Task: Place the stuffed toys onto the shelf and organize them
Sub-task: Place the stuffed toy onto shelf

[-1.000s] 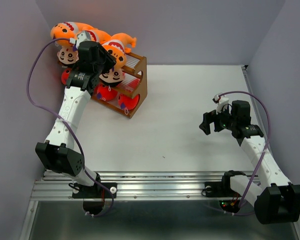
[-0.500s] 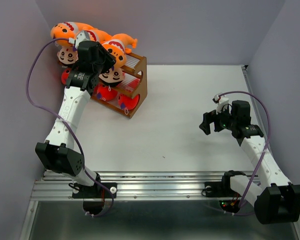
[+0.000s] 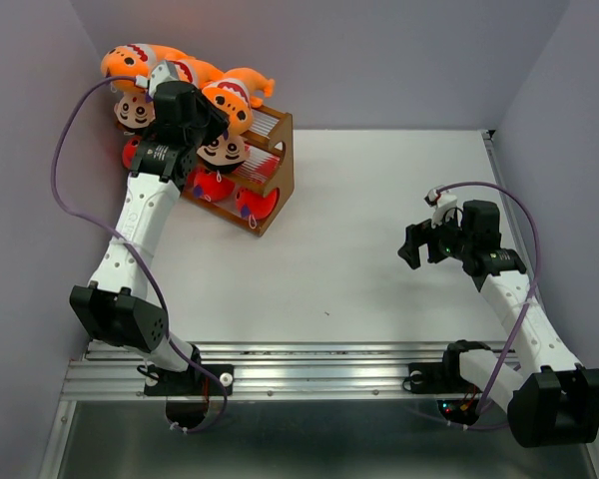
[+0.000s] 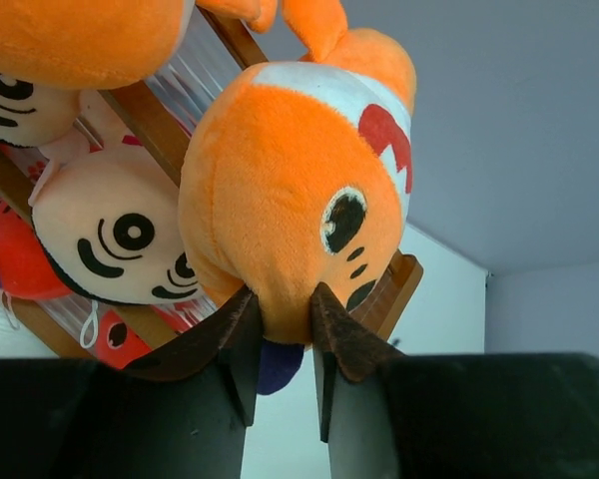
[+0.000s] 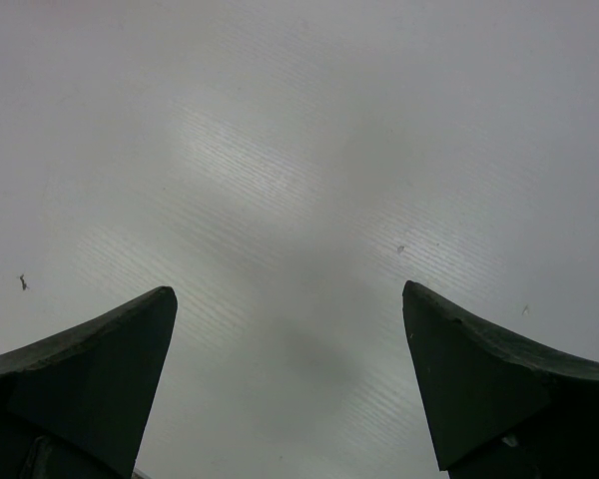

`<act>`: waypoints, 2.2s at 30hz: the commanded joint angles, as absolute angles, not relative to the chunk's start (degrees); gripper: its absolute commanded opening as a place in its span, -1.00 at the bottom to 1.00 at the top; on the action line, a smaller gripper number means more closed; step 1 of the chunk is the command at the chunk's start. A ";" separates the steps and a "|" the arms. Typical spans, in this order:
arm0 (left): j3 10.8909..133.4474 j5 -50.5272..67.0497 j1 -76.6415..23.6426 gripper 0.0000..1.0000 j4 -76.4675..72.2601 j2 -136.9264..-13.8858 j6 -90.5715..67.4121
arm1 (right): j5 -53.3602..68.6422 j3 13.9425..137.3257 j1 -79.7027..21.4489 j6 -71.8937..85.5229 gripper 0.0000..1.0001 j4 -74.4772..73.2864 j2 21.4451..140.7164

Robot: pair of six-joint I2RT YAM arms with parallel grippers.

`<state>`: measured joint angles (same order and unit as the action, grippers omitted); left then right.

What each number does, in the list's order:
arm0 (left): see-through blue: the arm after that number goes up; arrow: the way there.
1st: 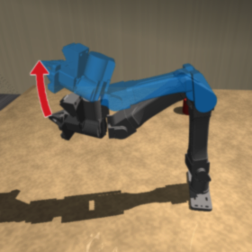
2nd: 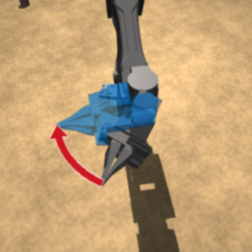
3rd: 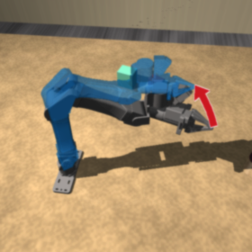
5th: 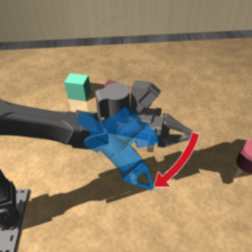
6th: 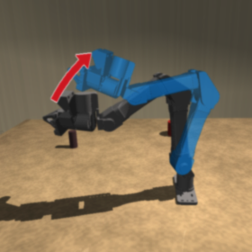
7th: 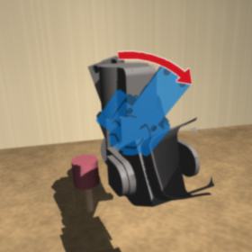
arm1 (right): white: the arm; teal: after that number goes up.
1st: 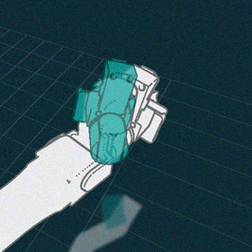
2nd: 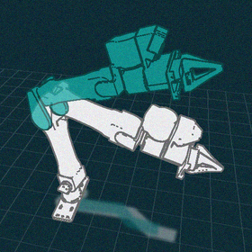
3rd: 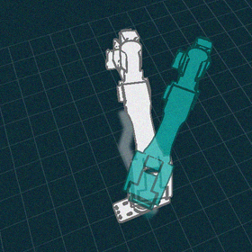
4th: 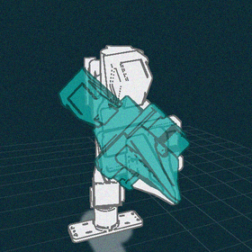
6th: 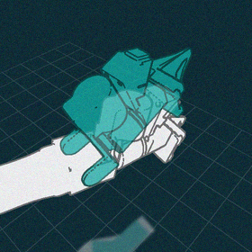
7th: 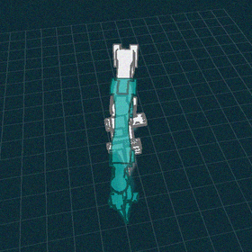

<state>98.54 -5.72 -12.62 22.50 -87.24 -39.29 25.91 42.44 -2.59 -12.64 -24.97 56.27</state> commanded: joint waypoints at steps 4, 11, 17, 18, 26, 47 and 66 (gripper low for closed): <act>101.95 -6.59 -12.30 -0.49 20.21 -83.50 -39.37 | 25.49 42.71 -2.20 -13.18 1.00 -21.88 55.72; 101.95 -6.94 -12.22 -0.70 20.30 -83.06 -39.29 | 25.40 42.71 -2.20 -13.27 1.00 -21.80 55.81; 101.34 -7.03 -12.13 -0.70 20.04 -82.09 -39.20 | 25.40 42.71 -2.20 -13.36 1.00 -21.80 55.99; 101.16 -7.03 -12.13 -0.66 20.04 -82.09 -39.11 | 25.31 42.71 -2.20 -13.36 1.00 -21.80 56.07; 100.20 -6.50 -11.87 0.00 19.60 -81.39 -39.20 | 25.05 42.63 -1.67 -13.36 1.00 -21.80 56.07; 95.19 -7.65 -11.43 0.72 18.37 -69.89 -30.43 | 24.79 42.63 -1.67 -13.62 1.00 -21.80 55.46; 39.66 3.34 -11.43 0.97 1.50 -23.05 -14.41 | 5.28 45.62 -0.62 -4.22 1.00 -16.70 54.76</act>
